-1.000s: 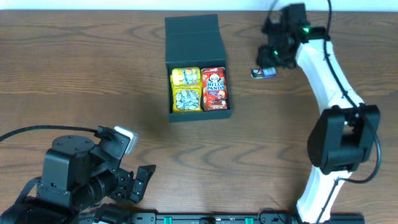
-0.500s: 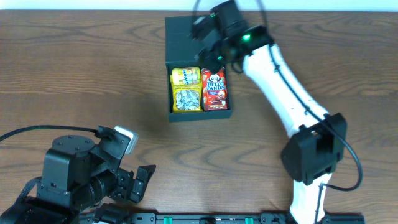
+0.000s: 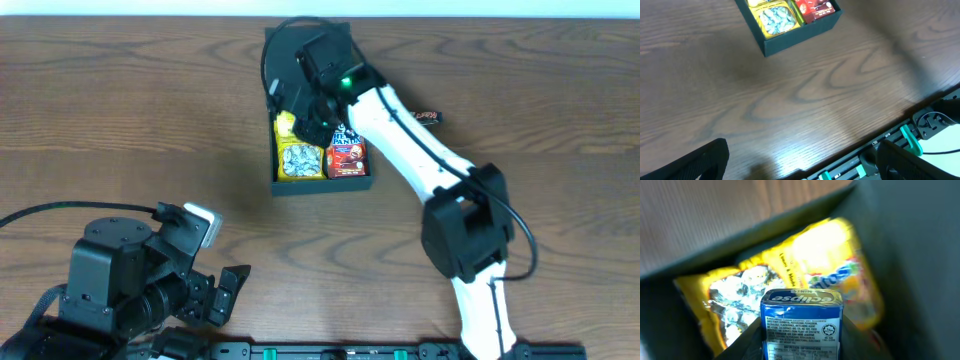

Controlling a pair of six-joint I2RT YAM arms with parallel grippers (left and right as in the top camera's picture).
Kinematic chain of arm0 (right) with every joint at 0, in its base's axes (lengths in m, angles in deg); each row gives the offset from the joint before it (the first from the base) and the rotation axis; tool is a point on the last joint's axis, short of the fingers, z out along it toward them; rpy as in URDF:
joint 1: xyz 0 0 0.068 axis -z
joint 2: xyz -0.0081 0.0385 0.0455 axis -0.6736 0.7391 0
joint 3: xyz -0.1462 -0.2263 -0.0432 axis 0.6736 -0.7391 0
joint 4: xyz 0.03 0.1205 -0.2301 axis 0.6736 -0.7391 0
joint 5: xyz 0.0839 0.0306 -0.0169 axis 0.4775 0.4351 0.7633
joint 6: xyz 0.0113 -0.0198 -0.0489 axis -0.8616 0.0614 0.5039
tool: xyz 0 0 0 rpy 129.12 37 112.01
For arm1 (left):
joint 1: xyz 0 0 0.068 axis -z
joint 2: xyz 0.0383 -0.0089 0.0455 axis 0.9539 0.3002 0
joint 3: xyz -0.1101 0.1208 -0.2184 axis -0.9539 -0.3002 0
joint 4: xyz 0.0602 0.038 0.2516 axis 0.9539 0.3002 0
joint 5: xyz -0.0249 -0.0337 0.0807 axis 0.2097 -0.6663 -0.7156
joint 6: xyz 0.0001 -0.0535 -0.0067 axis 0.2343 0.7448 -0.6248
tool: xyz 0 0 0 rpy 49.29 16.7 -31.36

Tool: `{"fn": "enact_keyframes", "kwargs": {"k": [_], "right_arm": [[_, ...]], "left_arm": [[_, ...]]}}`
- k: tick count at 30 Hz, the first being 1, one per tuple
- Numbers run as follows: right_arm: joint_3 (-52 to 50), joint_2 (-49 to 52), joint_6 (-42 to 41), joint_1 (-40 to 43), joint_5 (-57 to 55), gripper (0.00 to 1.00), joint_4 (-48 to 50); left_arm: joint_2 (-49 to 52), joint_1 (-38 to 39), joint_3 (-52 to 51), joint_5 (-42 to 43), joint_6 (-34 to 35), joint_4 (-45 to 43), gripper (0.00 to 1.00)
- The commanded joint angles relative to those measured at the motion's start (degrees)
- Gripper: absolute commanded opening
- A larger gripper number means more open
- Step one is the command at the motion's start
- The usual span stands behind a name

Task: Pack container
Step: 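Carry the mint tin into the box and lower it between items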

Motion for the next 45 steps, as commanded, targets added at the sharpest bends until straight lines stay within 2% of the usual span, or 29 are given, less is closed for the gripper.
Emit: {"fn": "enact_keyframes", "kwargs": {"k": [1, 9, 13, 25, 27, 28, 30, 31, 32, 37, 45], "right_arm": [[-0.15, 1.05, 4.92, -0.28, 2.86, 0.01, -0.2], [-0.15, 2.99, 5.16, -0.66, 2.89, 0.01, -0.17], [-0.15, 2.99, 8.41, -1.03, 2.86, 0.01, -0.15], [-0.17, 5.64, 8.96, -1.05, 2.84, 0.06, 0.31], [-0.17, 5.66, 8.96, -1.05, 2.82, 0.11, 0.35], [-0.15, 5.64, 8.94, -1.05, 2.78, 0.17, 0.5], [-0.15, 5.64, 8.7, -1.05, 2.58, 0.41, 0.68], [-0.15, 5.62, 8.22, -1.05, 2.6, 0.49, 0.74], [-0.13, 5.6, 7.67, -1.05, 2.6, 0.52, 0.81], [0.44, 4.63, 5.6, -1.22, 2.64, 0.63, 1.11], [2.54, -1.42, 1.27, -1.2, 2.64, 0.66, 1.18]], "left_arm": [[-0.15, -0.09, 0.04, 0.2, -1.07, 0.02, 0.95], [-0.15, -0.09, 0.04, 0.2, -1.07, 0.02, 0.95], [-0.15, -0.09, 0.04, 0.2, -1.07, 0.02, 0.95], [-0.15, -0.09, 0.04, 0.2, -1.07, 0.02, 0.95], [-0.15, -0.09, 0.04, 0.2, -1.07, 0.02, 0.95], [-0.15, -0.09, 0.04, 0.2, -1.07, 0.02, 0.95], [-0.15, -0.09, 0.04, 0.2, -1.07, 0.02, 0.95], [-0.15, -0.09, 0.04, 0.2, -1.07, 0.02, 0.95], [-0.15, -0.09, 0.04, 0.2, -1.07, 0.02, 0.95], [-0.15, -0.09, 0.04, 0.2, -1.07, 0.02, 0.95], [-0.15, -0.09, 0.04, 0.2, -1.07, 0.02, 0.95]]}}
